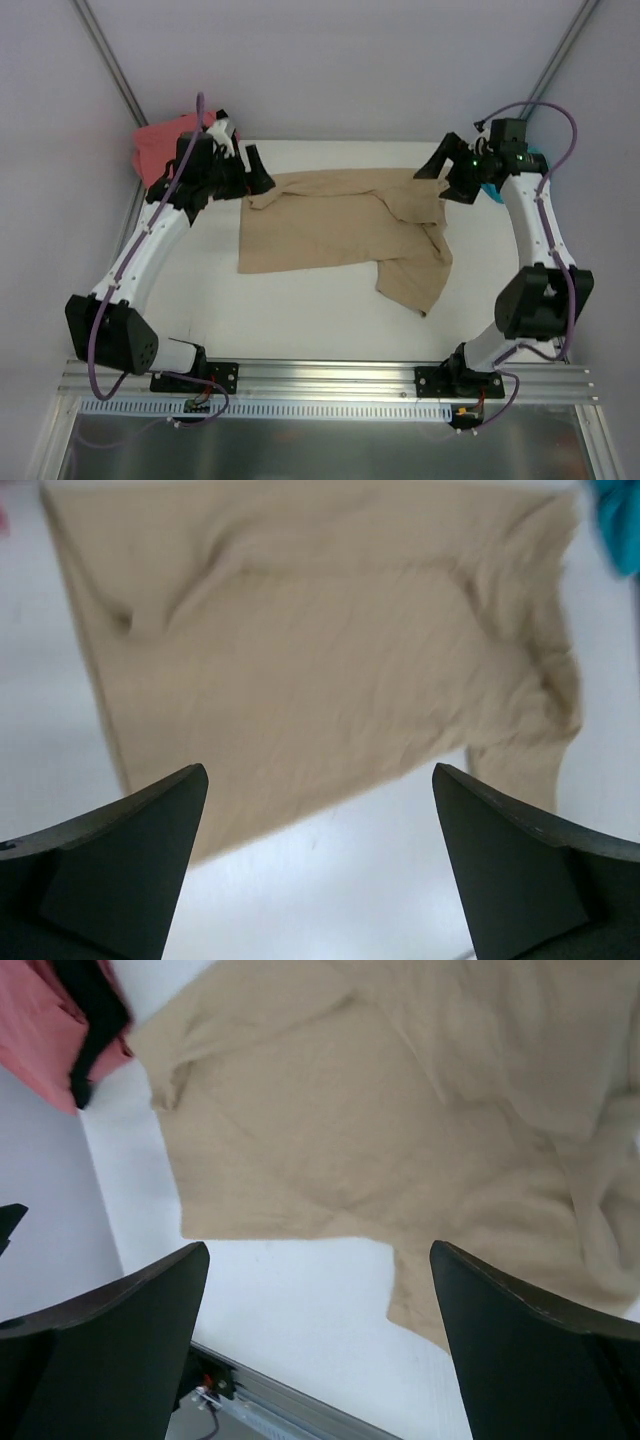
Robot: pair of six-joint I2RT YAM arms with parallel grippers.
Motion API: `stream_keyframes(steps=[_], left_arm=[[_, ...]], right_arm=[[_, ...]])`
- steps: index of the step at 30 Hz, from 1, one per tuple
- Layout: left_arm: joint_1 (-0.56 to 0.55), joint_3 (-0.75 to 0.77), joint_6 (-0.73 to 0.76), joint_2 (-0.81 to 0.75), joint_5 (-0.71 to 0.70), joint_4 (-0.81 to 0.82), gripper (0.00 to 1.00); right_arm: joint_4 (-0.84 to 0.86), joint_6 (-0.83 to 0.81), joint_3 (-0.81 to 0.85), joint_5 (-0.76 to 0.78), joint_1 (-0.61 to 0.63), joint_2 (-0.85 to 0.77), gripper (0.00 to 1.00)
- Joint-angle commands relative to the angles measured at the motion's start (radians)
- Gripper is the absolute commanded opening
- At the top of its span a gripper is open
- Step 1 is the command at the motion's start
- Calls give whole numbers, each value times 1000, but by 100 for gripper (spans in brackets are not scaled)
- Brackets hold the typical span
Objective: Fold and stack the t-shirts
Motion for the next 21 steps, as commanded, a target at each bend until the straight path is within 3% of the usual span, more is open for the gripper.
stream_keyframes(steps=[1,4,8,17,21], left_arm=[[14,-273,-20,-58,-56,-111,99],[14,-449,-52,-145,-58,-110,99],[14,-604,-84,-181,-49,-78,99],[14,-602,-115,-172,-26,-74,99],[12,-560,-120,-161,-49,-106,99]], right_arm=[[-84,-85,-257,127,-1,-94,100],[-67,-99,-563,175,-1,-237,99],[-27,-69,-799,210,-1,-397,99],[86,-18,-1045,189,3,-485,99],[180,-3,-1073,153,10,-445,92]])
